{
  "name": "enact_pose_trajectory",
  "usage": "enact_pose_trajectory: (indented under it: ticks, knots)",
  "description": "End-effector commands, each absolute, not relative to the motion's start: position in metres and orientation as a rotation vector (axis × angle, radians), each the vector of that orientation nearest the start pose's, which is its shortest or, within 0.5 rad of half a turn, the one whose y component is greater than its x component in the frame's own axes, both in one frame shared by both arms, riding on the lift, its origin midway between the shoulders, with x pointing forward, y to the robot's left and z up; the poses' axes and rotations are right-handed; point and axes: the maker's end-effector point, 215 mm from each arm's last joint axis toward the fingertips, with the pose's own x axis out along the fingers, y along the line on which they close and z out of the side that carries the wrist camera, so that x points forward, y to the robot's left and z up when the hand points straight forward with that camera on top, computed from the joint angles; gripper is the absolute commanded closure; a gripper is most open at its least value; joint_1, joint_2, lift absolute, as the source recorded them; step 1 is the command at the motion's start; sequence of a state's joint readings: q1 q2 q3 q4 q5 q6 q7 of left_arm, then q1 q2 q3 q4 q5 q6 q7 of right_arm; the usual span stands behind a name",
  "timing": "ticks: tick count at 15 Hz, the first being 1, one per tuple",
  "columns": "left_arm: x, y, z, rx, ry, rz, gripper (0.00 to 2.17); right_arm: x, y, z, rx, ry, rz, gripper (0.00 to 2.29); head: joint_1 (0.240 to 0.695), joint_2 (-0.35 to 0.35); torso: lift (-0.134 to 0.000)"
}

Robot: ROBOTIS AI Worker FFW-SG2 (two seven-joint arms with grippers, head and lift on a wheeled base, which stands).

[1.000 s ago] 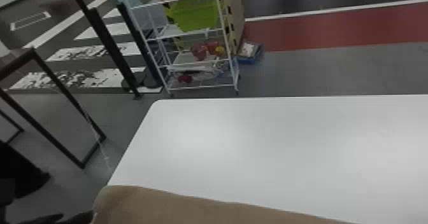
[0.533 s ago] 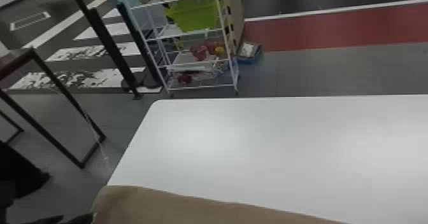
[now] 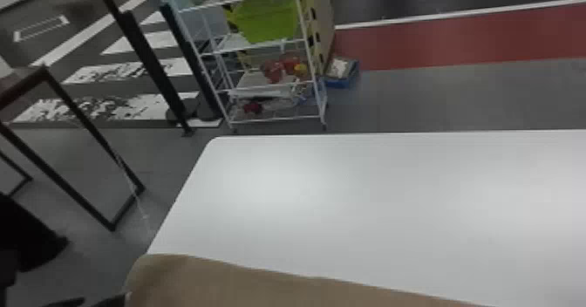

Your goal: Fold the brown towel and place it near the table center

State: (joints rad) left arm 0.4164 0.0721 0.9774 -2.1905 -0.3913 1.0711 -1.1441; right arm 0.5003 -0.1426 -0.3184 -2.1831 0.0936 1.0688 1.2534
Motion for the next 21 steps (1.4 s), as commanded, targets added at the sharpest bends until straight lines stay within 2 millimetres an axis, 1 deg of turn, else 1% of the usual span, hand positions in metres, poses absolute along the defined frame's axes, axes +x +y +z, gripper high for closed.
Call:
enact_pose_trajectory:
  ticks: [1, 2, 4, 8, 10, 12, 13, 14, 15, 16, 18, 19, 21]
  knots:
    - [0.211, 0.571, -0.412, -0.158, 0.853, 0.194, 0.03, 0.269, -0.226, -0.453, 0.378, 0.921, 0.748, 0.20, 0.695, 0.350, -0.122]
    - [0.212, 0.571, -0.411, -0.153, 0.852, 0.192, 0.03, 0.263, -0.232, -0.452, 0.411, 0.960, 0.716, 0.20, 0.695, 0.350, -0.122]
    - [0.213, 0.571, -0.411, -0.151, 0.850, 0.190, 0.03, 0.260, -0.236, -0.449, 0.415, 0.990, 0.686, 0.20, 0.695, 0.350, -0.122]
    - [0.214, 0.570, -0.411, -0.148, 0.849, 0.187, 0.03, 0.262, -0.228, -0.457, 0.386, 1.044, 0.669, 0.22, 0.695, 0.350, -0.122]
    - [0.213, 0.572, -0.410, -0.149, 0.848, 0.191, 0.03, 0.264, -0.223, -0.459, 0.361, 1.072, 0.666, 0.32, 0.695, 0.350, -0.122]
    - [0.213, 0.572, -0.409, -0.147, 0.847, 0.190, 0.03, 0.267, -0.220, -0.457, 0.369, 1.084, 0.664, 0.32, 0.695, 0.350, -0.122]
    - [0.213, 0.572, -0.409, -0.146, 0.847, 0.191, 0.03, 0.270, -0.218, -0.452, 0.364, 1.078, 0.664, 0.33, 0.695, 0.350, -0.122]
    - [0.213, 0.572, -0.409, -0.146, 0.847, 0.191, 0.03, 0.272, -0.218, -0.450, 0.352, 1.077, 0.665, 0.44, 0.695, 0.350, -0.122]
    - [0.212, 0.573, -0.410, -0.146, 0.848, 0.193, 0.03, 0.272, -0.216, -0.447, 0.356, 1.078, 0.670, 0.50, 0.695, 0.350, -0.122]
    - [0.212, 0.573, -0.410, -0.147, 0.848, 0.193, 0.03, 0.274, -0.214, -0.444, 0.353, 1.073, 0.679, 0.50, 0.695, 0.350, -0.122]
    - [0.213, 0.572, -0.410, -0.147, 0.848, 0.192, 0.03, 0.279, -0.215, -0.439, 0.346, 1.063, 0.681, 0.71, 0.695, 0.350, -0.122]
    - [0.212, 0.572, -0.411, -0.151, 0.849, 0.193, 0.03, 0.279, -0.218, -0.438, 0.336, 1.066, 0.681, 0.92, 0.695, 0.350, -0.122]
    - [0.213, 0.570, -0.412, -0.151, 0.850, 0.188, 0.03, 0.280, -0.219, -0.438, 0.327, 1.068, 0.677, 1.13, 0.695, 0.350, -0.122]
